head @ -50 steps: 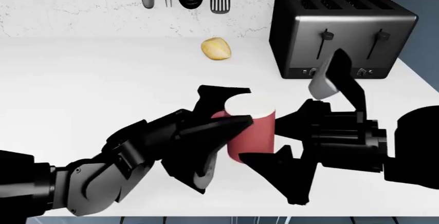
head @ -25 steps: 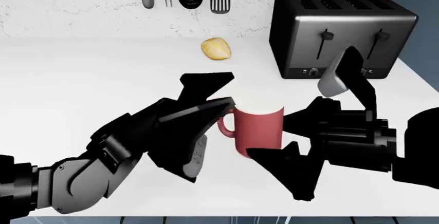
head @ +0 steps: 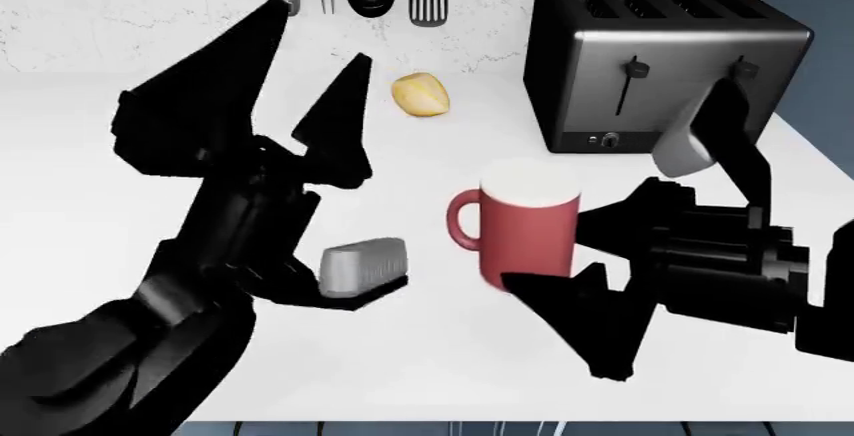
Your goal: A wet mug is on the counter and needs to be dried. Pick it up and place it upside down in the open cabinet.
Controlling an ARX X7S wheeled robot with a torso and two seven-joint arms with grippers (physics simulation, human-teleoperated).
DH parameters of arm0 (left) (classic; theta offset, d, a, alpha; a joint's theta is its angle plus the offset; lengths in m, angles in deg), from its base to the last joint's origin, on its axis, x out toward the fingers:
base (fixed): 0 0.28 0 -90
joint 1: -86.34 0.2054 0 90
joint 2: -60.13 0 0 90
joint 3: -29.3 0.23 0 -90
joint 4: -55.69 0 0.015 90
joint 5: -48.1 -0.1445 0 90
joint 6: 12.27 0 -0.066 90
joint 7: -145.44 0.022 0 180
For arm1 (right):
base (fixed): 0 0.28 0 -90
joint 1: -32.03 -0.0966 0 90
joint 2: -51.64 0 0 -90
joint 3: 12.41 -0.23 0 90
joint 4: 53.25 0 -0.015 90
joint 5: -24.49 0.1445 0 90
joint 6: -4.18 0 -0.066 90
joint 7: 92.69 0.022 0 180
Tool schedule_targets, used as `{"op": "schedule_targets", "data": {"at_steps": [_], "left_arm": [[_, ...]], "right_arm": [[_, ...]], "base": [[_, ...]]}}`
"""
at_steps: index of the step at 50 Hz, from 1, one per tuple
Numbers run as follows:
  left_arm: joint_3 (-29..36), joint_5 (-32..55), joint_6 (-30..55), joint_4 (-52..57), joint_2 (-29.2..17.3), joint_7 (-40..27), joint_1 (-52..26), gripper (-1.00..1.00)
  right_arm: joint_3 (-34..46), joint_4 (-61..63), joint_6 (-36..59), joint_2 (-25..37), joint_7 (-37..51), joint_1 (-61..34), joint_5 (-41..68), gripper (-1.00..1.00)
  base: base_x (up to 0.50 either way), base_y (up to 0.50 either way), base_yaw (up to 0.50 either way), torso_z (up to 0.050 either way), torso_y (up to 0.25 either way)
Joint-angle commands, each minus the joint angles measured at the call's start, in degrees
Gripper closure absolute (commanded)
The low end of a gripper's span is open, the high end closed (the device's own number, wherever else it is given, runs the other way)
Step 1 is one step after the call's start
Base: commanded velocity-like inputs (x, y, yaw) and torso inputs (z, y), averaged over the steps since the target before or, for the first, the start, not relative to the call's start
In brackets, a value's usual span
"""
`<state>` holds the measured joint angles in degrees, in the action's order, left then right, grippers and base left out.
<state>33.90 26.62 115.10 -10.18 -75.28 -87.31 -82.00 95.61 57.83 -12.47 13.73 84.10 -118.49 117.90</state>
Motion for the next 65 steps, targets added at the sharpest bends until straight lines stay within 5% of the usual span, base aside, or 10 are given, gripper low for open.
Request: {"op": "schedule_targets", "data": {"at_steps": [1,19,43,65], "left_arm": [[-17.13,27.22,-5.65,7.90,-4.72,-2.14,5.84,-1.00],[-27.10,63.08,-20.45,3.59,-12.05,12.23,14.58,-1.00],[-28.28,69.06,-26.58,-0.92,-12.39,15.01,19.24,-1.00],[-29.42,73.26,-28.43,-3.09,-12.40,16.31,20.84,-1.00]], "right_arm": [[-0.97,1.06,-0.61,1.29,1.64,-0.64,1.57,1.00],[-3.10,3.76,-2.92,4.09,7.42,-0.28,6.56,1.00],[9.36,1.37,-2.66,7.50,33.74,-23.91,36.81,1.00],[20.58,-3.85,-3.48,3.54,46.57,-44.49,51.80,1.00]], "base": [[0.00,0.00,0.00,0.000,0.000],[0.00,0.00,0.00,0.001,0.000],[0.00,0.00,0.00,0.000,0.000],[0.00,0.00,0.00,0.000,0.000]]}}
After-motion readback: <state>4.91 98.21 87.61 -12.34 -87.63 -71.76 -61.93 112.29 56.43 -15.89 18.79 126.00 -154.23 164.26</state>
